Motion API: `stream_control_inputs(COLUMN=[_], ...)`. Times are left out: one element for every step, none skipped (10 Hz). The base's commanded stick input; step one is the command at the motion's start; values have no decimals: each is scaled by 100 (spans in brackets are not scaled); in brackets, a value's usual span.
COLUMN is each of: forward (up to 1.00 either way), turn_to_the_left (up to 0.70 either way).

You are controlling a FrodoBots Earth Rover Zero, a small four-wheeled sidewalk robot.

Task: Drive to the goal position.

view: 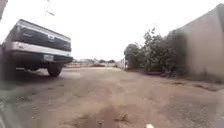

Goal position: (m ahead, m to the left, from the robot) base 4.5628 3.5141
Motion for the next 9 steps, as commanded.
stream_control_inputs(forward=[30,30,30,30,30,30,30,30,30], turn_to_the_left=[0,0,0,0,0,0,0,0,0])
